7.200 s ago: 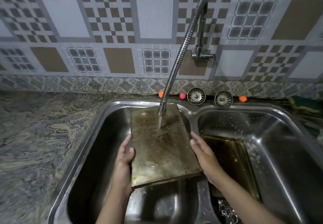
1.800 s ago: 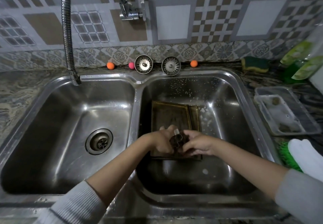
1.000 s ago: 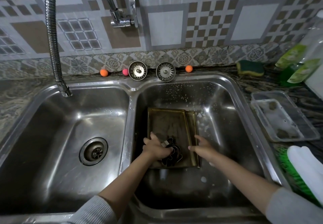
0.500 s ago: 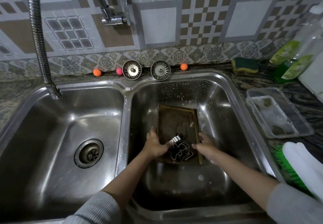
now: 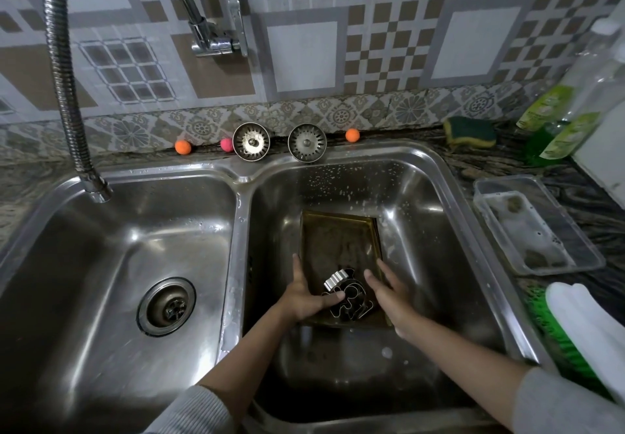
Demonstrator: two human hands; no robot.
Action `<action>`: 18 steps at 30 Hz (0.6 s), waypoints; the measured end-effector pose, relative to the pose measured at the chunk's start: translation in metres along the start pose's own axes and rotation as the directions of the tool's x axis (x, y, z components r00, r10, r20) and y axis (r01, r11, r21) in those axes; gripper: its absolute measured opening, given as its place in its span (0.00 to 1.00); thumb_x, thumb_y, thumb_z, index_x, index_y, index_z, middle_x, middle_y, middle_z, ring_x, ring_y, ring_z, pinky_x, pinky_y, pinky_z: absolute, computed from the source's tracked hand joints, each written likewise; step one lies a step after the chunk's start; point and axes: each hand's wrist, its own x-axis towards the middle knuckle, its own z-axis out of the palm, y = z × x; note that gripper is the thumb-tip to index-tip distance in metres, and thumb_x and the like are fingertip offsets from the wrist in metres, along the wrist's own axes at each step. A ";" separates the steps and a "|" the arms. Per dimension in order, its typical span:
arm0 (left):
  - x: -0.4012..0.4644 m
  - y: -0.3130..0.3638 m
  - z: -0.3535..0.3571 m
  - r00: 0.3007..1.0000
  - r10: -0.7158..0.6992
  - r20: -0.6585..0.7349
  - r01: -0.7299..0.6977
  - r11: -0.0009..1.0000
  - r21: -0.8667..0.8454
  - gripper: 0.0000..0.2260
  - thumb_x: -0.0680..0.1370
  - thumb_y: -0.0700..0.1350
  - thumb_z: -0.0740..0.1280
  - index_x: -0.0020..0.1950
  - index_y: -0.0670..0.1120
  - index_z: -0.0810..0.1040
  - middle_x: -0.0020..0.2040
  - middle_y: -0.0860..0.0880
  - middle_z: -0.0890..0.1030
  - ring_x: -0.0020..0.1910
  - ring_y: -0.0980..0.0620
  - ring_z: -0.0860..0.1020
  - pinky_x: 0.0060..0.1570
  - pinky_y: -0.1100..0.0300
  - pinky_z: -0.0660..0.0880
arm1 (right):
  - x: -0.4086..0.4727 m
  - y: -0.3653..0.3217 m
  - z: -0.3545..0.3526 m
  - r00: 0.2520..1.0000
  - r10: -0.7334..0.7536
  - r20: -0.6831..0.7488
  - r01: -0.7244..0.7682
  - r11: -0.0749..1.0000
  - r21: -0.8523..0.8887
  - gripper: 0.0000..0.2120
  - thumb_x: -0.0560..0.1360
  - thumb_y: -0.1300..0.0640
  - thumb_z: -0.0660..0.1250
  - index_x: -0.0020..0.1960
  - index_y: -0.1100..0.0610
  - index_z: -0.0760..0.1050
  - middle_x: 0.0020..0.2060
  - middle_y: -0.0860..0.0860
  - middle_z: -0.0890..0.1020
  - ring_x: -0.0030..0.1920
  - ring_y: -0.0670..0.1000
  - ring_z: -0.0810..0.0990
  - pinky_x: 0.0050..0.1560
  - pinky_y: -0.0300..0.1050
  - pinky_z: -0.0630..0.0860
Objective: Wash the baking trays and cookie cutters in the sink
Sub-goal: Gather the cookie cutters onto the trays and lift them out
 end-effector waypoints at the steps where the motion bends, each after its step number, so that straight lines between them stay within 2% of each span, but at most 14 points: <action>1: 0.000 -0.001 0.000 1.000 0.031 0.004 -0.031 0.999 0.018 0.59 0.67 0.49 0.78 0.74 0.53 0.29 0.76 0.48 0.61 0.75 0.51 0.60 0.72 0.60 0.58 | -0.003 -0.001 0.001 1.000 -0.024 0.008 0.024 1.000 -0.004 0.29 0.73 0.39 0.66 0.71 0.38 0.63 0.73 0.50 0.62 0.71 0.54 0.64 0.66 0.52 0.66; 4: -0.003 -0.002 0.001 0.992 0.125 0.001 -0.125 0.991 0.055 0.54 0.67 0.48 0.78 0.77 0.56 0.38 0.76 0.49 0.61 0.75 0.52 0.59 0.73 0.59 0.57 | -0.015 -0.010 0.001 0.993 -0.103 0.050 0.104 0.994 -0.033 0.33 0.68 0.34 0.68 0.71 0.36 0.63 0.73 0.50 0.63 0.72 0.53 0.63 0.65 0.49 0.66; 6: -0.004 -0.004 0.001 0.983 0.181 -0.009 -0.180 0.980 0.080 0.50 0.66 0.51 0.78 0.76 0.59 0.47 0.74 0.50 0.64 0.74 0.53 0.62 0.74 0.55 0.59 | -0.019 -0.014 -0.003 0.985 -0.149 0.084 0.154 0.986 -0.057 0.35 0.67 0.37 0.69 0.72 0.37 0.62 0.73 0.49 0.63 0.72 0.52 0.63 0.64 0.46 0.64; 8: -0.005 -0.005 0.000 0.972 0.235 -0.013 -0.231 0.963 0.138 0.43 0.66 0.55 0.76 0.75 0.59 0.55 0.72 0.52 0.69 0.72 0.55 0.64 0.74 0.52 0.60 | -0.025 -0.017 -0.009 0.970 -0.199 0.141 0.211 0.974 -0.077 0.37 0.65 0.37 0.71 0.71 0.37 0.62 0.74 0.47 0.64 0.73 0.50 0.62 0.67 0.47 0.62; 10: -0.010 0.000 0.000 0.959 0.282 0.004 -0.277 0.941 0.196 0.36 0.68 0.56 0.73 0.74 0.57 0.62 0.69 0.53 0.72 0.70 0.56 0.68 0.73 0.53 0.61 | -0.032 -0.019 -0.014 0.957 -0.235 0.170 0.253 0.963 -0.095 0.37 0.62 0.36 0.72 0.68 0.33 0.63 0.73 0.47 0.65 0.72 0.49 0.62 0.70 0.50 0.63; 12: -0.015 0.006 0.001 0.952 0.305 0.019 -0.302 0.926 0.227 0.29 0.72 0.52 0.72 0.71 0.58 0.65 0.67 0.51 0.75 0.68 0.55 0.71 0.71 0.57 0.65 | -0.038 -0.024 -0.019 0.952 -0.262 0.158 0.284 0.949 -0.139 0.33 0.62 0.37 0.74 0.65 0.30 0.65 0.71 0.47 0.64 0.70 0.48 0.62 0.70 0.51 0.62; 14: -0.021 0.011 0.000 0.939 0.344 -0.001 -0.331 0.906 0.264 0.27 0.72 0.58 0.70 0.69 0.64 0.67 0.66 0.54 0.76 0.69 0.53 0.71 0.70 0.54 0.66 | -0.045 -0.032 -0.026 0.949 -0.284 0.135 0.306 0.933 -0.190 0.31 0.64 0.41 0.75 0.65 0.32 0.67 0.67 0.51 0.60 0.69 0.50 0.59 0.70 0.50 0.60; 16: -0.022 0.012 -0.003 0.916 0.400 0.009 -0.383 0.870 0.310 0.29 0.69 0.65 0.67 0.69 0.69 0.65 0.66 0.59 0.75 0.70 0.48 0.68 0.71 0.48 0.64 | -0.053 -0.042 -0.035 0.927 -0.353 0.130 0.373 0.904 -0.207 0.31 0.60 0.36 0.75 0.62 0.31 0.70 0.66 0.51 0.59 0.68 0.48 0.59 0.69 0.46 0.59; 18: -0.023 0.021 -0.009 0.888 0.459 0.032 -0.440 0.826 0.353 0.31 0.69 0.66 0.66 0.71 0.67 0.63 0.68 0.61 0.73 0.70 0.48 0.68 0.72 0.47 0.62 | -0.058 -0.054 -0.042 0.886 -0.447 0.124 0.463 0.862 -0.205 0.31 0.54 0.29 0.73 0.56 0.29 0.71 0.64 0.50 0.61 0.64 0.41 0.61 0.69 0.41 0.59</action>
